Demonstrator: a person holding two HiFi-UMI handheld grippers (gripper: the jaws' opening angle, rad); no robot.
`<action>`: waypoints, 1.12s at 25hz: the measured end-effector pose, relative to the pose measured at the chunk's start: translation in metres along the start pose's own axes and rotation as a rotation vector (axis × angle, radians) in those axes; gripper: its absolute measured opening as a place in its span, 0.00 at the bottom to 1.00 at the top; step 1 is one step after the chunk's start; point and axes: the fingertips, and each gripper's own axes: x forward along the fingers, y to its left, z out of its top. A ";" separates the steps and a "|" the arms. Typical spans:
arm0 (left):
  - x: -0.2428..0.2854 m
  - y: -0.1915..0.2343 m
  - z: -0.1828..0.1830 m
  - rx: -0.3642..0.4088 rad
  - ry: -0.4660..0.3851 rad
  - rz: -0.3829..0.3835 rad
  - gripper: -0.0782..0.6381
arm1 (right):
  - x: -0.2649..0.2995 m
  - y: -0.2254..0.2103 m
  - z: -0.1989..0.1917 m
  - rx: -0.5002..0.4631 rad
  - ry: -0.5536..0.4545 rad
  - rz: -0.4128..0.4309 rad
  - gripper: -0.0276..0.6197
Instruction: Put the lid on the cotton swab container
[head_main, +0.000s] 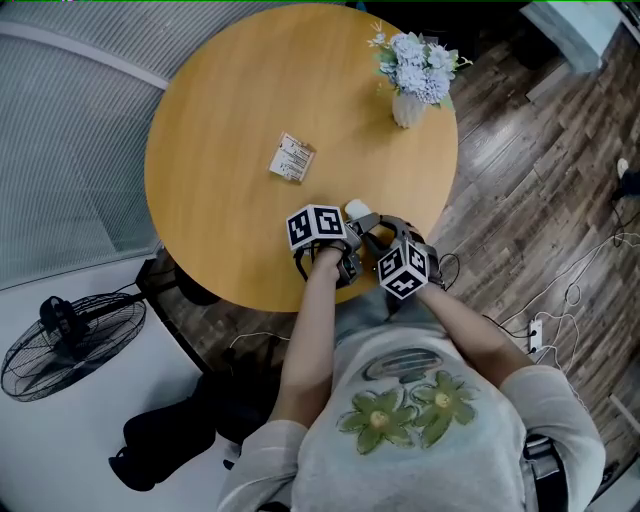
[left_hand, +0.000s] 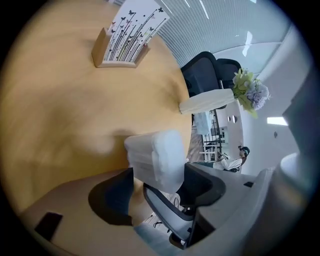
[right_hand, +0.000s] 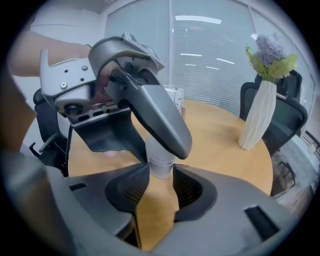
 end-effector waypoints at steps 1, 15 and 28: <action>0.000 0.000 0.001 0.013 -0.002 0.015 0.56 | 0.000 0.000 0.000 0.003 -0.001 0.000 0.27; -0.015 -0.010 -0.006 -0.011 -0.083 -0.027 0.57 | -0.001 0.001 -0.004 -0.007 0.020 0.014 0.25; -0.067 -0.014 -0.012 0.116 -0.244 0.071 0.34 | -0.043 -0.004 0.009 0.027 -0.054 0.016 0.17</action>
